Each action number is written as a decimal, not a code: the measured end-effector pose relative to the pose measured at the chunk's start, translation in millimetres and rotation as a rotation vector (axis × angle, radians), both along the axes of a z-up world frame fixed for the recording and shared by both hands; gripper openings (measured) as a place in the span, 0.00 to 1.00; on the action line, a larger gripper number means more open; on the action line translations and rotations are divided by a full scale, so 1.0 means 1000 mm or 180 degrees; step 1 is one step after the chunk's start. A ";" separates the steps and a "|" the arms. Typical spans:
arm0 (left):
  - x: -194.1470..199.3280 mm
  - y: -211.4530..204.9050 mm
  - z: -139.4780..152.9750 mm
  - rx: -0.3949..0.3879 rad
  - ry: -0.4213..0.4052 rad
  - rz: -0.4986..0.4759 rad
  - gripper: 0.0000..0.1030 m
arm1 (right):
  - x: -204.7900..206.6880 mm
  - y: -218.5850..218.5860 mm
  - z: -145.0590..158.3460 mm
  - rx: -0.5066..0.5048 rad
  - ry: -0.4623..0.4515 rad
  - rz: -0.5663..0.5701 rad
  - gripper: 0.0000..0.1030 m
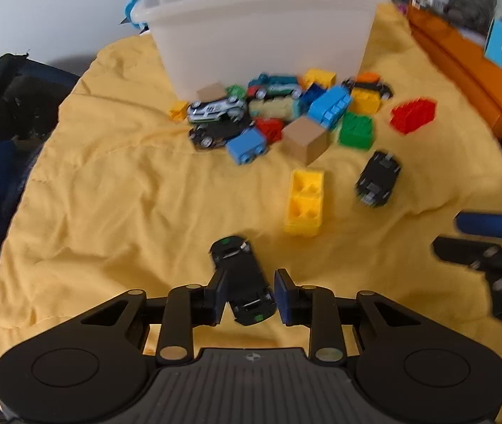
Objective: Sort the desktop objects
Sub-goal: 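Grasp the green toy car with the left gripper while the right grasps the white race car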
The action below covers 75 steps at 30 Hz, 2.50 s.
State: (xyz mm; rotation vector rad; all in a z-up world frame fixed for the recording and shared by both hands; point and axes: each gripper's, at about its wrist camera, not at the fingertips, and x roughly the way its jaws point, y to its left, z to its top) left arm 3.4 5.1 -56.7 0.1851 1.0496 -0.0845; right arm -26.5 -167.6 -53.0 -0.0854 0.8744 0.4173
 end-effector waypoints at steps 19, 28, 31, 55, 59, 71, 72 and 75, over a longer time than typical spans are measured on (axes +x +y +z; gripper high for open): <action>-0.008 0.028 0.003 -0.0647 0.0160 -0.0091 0.55 | 0.008 0.006 0.002 0.0104 0.0004 -0.0224 0.33; -0.014 0.030 0.019 -0.0299 -0.0190 -0.0225 0.66 | 0.064 -0.008 -0.018 0.0966 0.0697 -0.1291 0.33; -0.015 0.032 0.020 -0.0311 -0.0243 -0.0205 0.66 | 0.077 -0.002 -0.027 0.1045 0.0780 -0.1362 0.33; -0.010 0.011 -0.011 -0.0156 0.0116 -0.0144 0.66 | 0.001 0.032 0.001 -0.0769 -0.0198 0.0323 0.32; -0.012 0.018 -0.009 -0.0509 -0.0019 -0.0175 0.66 | 0.001 0.024 -0.001 -0.0681 -0.0138 0.0258 0.36; -0.006 0.014 -0.008 -0.0515 -0.0023 -0.0239 0.65 | 0.010 0.017 -0.004 -0.0429 0.0160 0.0694 0.36; -0.005 0.014 -0.010 -0.0545 0.0023 -0.0246 0.65 | 0.010 0.017 -0.005 -0.0406 0.0171 0.0696 0.38; -0.002 0.017 -0.014 -0.0532 0.0069 -0.0188 0.65 | 0.009 0.018 -0.007 -0.0457 0.0075 0.0743 0.38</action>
